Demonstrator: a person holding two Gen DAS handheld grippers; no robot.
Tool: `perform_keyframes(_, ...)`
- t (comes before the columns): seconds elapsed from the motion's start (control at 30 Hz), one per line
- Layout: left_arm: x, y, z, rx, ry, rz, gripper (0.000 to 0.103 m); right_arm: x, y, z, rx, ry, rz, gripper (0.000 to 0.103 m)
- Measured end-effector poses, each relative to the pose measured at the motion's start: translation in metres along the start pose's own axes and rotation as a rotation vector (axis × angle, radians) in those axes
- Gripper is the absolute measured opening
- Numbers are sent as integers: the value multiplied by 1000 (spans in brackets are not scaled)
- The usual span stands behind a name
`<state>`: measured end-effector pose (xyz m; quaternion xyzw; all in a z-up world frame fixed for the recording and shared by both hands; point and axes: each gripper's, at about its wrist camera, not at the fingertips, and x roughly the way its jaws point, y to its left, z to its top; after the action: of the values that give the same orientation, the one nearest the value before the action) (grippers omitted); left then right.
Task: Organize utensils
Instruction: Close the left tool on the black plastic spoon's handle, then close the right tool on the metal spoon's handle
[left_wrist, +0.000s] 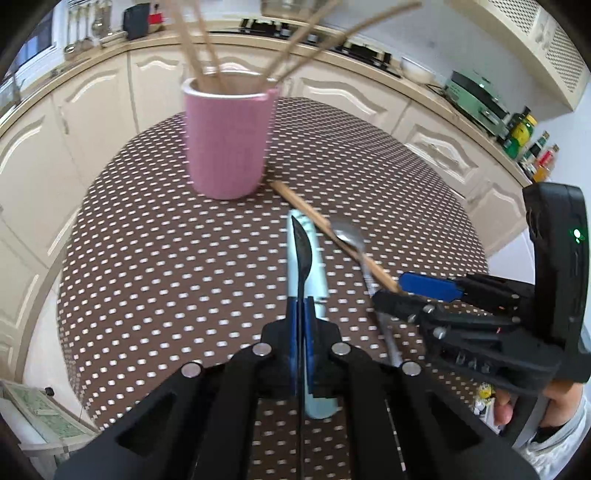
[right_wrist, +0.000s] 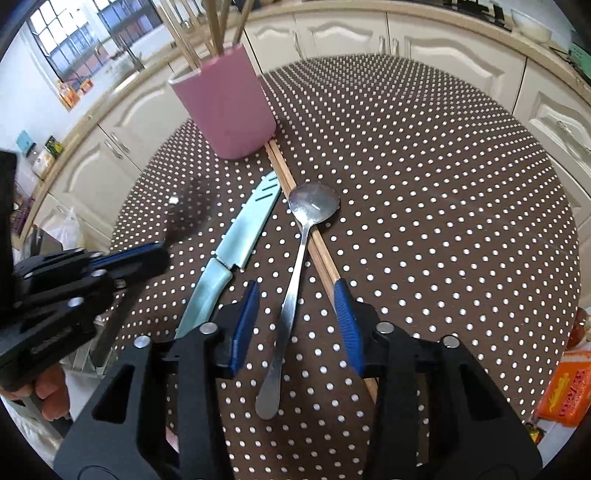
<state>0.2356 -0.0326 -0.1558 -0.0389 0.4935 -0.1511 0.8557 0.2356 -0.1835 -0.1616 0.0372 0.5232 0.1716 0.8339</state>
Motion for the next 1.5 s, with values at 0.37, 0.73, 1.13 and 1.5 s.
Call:
perform_keyframes(0.37,15,62,-9,-101,98,24,4,27,30,35,-33,84,-70,29)
perform_keyframes(0.73,30,66,8,-88,163,2,4,56,50,59,-49,116,-83,10)
perform_keyframes(1.13,10,78,-3,-115,73,-36,4,30,37,53,-36,44,-7,6)
perform_keyframes(1.5,0,77,0,-118,60,-15,4,36,32,53,16,70,-28,6)
